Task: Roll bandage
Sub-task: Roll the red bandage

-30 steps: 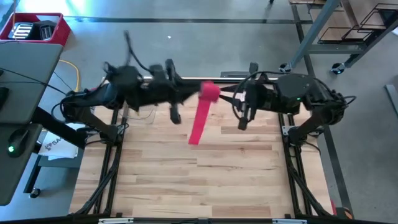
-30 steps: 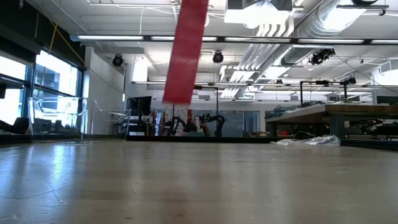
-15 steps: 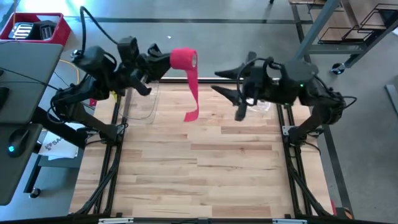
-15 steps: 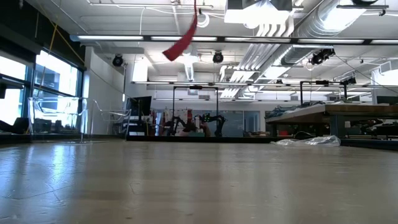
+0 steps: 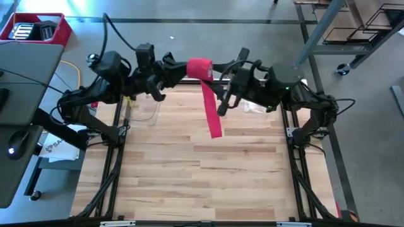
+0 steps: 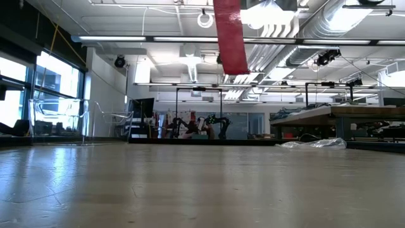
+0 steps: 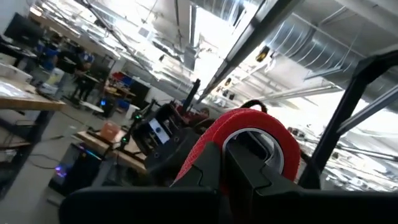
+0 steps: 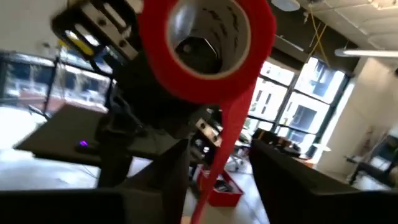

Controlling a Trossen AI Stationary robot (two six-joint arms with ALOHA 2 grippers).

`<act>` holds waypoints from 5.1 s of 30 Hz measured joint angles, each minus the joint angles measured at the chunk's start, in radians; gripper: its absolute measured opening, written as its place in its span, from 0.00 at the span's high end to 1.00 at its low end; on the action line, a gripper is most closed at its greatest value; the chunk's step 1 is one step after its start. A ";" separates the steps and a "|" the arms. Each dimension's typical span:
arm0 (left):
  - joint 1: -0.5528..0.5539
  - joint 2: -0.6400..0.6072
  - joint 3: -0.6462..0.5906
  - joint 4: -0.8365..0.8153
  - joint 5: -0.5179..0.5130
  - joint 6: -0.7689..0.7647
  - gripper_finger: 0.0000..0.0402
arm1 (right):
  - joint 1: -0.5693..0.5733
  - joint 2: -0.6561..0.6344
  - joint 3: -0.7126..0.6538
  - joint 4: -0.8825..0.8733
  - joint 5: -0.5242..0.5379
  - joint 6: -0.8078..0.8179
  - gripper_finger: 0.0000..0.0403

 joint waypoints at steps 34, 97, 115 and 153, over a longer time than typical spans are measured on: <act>-0.125 -0.069 0.001 -0.042 0.251 -0.357 1.00 | -0.047 -0.023 0.000 -0.743 0.297 -0.014 1.00; 0.014 0.109 0.001 -0.113 0.255 -0.342 0.98 | 0.057 -0.420 -0.221 -0.537 -0.101 0.157 0.52; 0.026 0.076 0.001 -0.070 0.528 -0.324 0.99 | 0.309 -0.323 -0.221 -0.684 0.250 0.619 0.67; 0.015 -0.028 0.001 -0.418 0.187 -0.383 1.00 | 0.146 -0.160 -0.222 -0.281 0.046 0.326 0.46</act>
